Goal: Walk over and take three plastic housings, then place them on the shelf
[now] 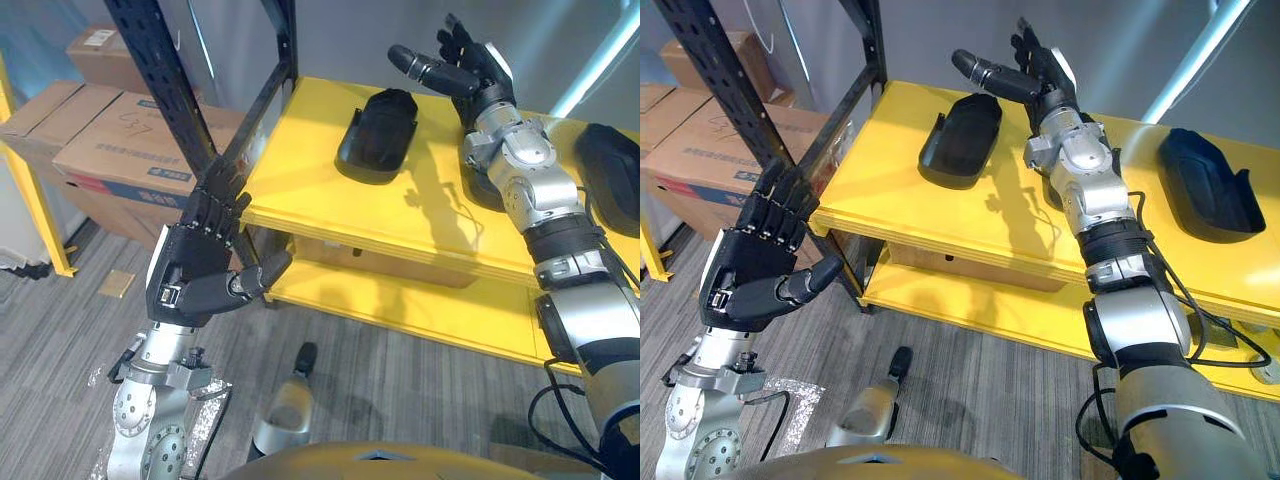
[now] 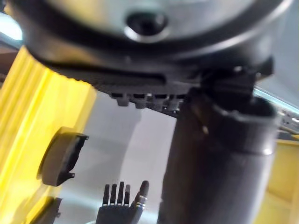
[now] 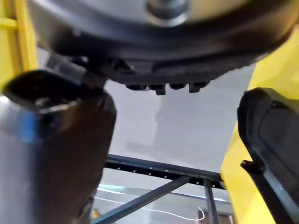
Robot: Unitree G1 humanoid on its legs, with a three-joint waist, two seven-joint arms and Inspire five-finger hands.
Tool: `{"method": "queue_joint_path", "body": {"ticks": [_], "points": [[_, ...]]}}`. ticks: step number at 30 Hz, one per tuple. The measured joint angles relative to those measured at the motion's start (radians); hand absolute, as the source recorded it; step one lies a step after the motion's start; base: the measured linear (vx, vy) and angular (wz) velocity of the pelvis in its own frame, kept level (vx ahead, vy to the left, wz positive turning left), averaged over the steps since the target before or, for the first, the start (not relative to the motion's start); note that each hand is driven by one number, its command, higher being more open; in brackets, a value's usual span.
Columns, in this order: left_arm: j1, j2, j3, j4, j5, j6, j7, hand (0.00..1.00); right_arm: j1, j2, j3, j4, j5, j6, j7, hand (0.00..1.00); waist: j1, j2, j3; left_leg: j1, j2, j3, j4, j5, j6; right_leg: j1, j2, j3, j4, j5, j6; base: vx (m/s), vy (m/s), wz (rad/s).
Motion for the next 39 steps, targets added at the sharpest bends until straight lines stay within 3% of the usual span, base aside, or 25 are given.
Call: {"method": "queue_joint_path", "body": {"ticks": [7,13,21,32,39], "points": [[0.023,-0.001,-0.025,0.009,-0.001,0.0,-0.006,1.0,-0.036,-0.012,0.029,0.093,-0.042,0.037,-0.043,1.0,0.005,-0.001,0.001,0.004,-0.012,-0.015,0.0,0.01,-0.001,0.025,0.001,-0.023,-0.016,0.003,0.013,-0.01,-0.034,0.09],[0.025,-0.001,-0.054,0.01,-0.001,0.0,-0.007,1.0,-0.067,-0.017,0.072,0.172,-0.077,0.106,-0.061,1.0,0.0,0.003,0.012,0.028,-0.012,-0.017,0.0,0.011,0.001,0.049,0.001,-0.025,-0.014,-0.005,0.015,-0.03,-0.024,0.0],[0.04,-0.001,-0.072,0.01,-0.001,0.0,-0.004,1.0,-0.092,-0.039,0.146,0.264,-0.082,0.162,-0.026,1.0,0.001,0.015,0.022,0.025,-0.009,-0.035,0.0,0.003,-0.003,0.054,0.011,-0.041,-0.015,-0.008,0.011,-0.06,-0.015,0.05],[0.036,0.001,-0.06,0.009,-0.002,0.02,-0.007,1.0,-0.168,-0.05,0.204,0.312,-0.081,0.166,0.078,1.0,0.025,0.007,0.041,0.019,-0.018,-0.044,0.0,0.013,0.002,0.06,0.011,-0.055,-0.027,-0.009,0.011,-0.02,-0.015,0.03],[0.035,0.004,-0.039,0.009,-0.002,0.024,-0.007,1.0,-0.168,-0.05,0.211,0.32,-0.086,0.167,0.06,1.0,0.026,-0.007,0.062,0.019,-0.019,-0.052,0.0,0.008,-0.004,0.06,0.011,-0.061,-0.015,-0.015,0.008,-0.06,-0.002,0.03]]}}
